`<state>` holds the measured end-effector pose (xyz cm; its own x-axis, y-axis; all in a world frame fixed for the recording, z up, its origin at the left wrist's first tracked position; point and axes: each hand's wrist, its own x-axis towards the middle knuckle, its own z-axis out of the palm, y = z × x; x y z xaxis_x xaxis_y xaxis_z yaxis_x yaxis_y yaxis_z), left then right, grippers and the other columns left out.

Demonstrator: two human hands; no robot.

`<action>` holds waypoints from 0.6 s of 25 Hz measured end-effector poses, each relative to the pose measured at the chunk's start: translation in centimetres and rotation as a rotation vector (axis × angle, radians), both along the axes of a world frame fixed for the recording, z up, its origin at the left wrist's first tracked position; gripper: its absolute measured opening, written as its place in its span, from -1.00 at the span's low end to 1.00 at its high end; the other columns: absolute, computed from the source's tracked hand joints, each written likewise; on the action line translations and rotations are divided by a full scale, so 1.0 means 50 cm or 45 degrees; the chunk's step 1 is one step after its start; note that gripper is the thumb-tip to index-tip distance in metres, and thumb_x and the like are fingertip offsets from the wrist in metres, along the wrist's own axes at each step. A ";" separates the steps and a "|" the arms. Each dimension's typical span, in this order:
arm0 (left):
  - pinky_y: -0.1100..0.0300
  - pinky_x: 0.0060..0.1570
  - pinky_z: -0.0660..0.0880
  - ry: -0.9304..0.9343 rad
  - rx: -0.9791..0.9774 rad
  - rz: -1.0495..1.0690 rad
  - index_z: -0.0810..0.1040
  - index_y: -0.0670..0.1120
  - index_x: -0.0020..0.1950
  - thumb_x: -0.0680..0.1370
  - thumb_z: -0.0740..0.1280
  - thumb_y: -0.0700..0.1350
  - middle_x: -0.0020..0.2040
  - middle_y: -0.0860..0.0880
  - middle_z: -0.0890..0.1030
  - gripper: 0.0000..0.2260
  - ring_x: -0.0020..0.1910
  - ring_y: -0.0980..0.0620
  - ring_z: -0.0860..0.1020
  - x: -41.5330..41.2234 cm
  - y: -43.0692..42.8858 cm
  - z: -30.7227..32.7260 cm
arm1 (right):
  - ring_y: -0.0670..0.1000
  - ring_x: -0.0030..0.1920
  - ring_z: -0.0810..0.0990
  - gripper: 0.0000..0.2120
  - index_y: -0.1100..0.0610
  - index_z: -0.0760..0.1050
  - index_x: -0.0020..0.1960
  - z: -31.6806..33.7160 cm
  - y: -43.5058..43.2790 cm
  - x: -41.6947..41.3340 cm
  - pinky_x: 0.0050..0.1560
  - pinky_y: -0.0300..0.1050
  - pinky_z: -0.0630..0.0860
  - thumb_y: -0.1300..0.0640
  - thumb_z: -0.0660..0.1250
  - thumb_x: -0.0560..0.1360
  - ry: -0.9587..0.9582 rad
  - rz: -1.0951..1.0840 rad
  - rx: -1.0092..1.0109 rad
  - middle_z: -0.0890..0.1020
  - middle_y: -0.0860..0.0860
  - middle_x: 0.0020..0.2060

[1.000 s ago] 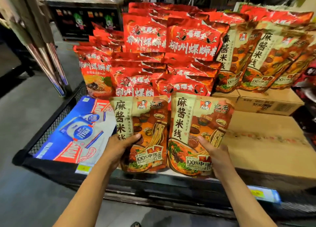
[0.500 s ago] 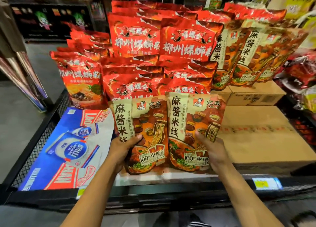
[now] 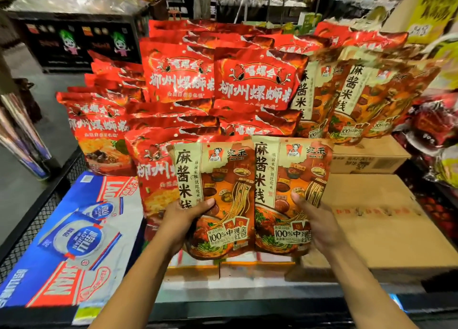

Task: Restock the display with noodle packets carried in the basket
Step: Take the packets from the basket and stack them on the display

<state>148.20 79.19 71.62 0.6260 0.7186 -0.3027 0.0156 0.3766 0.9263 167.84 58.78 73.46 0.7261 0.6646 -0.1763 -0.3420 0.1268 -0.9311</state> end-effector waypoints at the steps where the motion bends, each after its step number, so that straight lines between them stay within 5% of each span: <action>1: 0.03 -0.02 0.59 0.013 0.015 -0.003 0.64 -0.18 0.09 0.37 0.54 -0.21 -0.02 -0.16 0.72 -0.69 -0.06 -0.16 0.70 0.030 -0.015 0.009 | 0.20 0.00 0.70 -0.75 0.23 0.54 0.21 0.003 -0.016 0.033 -0.11 0.07 0.66 0.32 0.22 0.58 -0.004 -0.014 -0.002 0.70 0.20 0.04; 7: 0.05 -0.04 0.62 -0.011 0.077 0.021 0.63 -0.16 0.08 0.42 0.50 -0.26 -0.05 -0.13 0.73 -0.75 -0.08 -0.12 0.71 0.206 -0.120 0.053 | 0.24 0.03 0.68 -0.72 0.30 0.52 0.25 0.028 -0.112 0.225 -0.11 0.03 0.65 0.33 0.21 0.57 -0.095 0.036 -0.004 0.68 0.24 0.06; 11: 0.00 0.01 0.62 -0.037 0.046 0.049 0.63 -0.19 0.09 0.40 0.51 -0.25 -0.06 -0.16 0.72 -0.72 -0.08 -0.14 0.71 0.344 -0.207 0.068 | 0.22 0.05 0.68 -0.65 0.27 0.54 0.25 0.032 -0.177 0.368 0.06 0.14 0.62 0.21 0.32 0.49 -0.154 0.001 -0.032 0.68 0.22 0.07; 15: 0.01 0.00 0.64 -0.088 0.069 0.071 0.61 -0.16 0.13 0.42 0.50 -0.25 -0.05 -0.08 0.73 -0.70 -0.07 -0.07 0.71 0.467 -0.266 0.076 | 0.12 -0.05 0.72 -0.76 0.24 0.55 0.19 0.031 -0.225 0.484 -0.16 -0.03 0.67 0.27 0.27 0.54 -0.132 -0.038 -0.026 0.73 0.12 -0.04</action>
<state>171.57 65.88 75.44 0.6025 0.7672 -0.2201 -0.0685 0.3244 0.9434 192.02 47.54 75.04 0.7606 0.6393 -0.1125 -0.2399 0.1158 -0.9639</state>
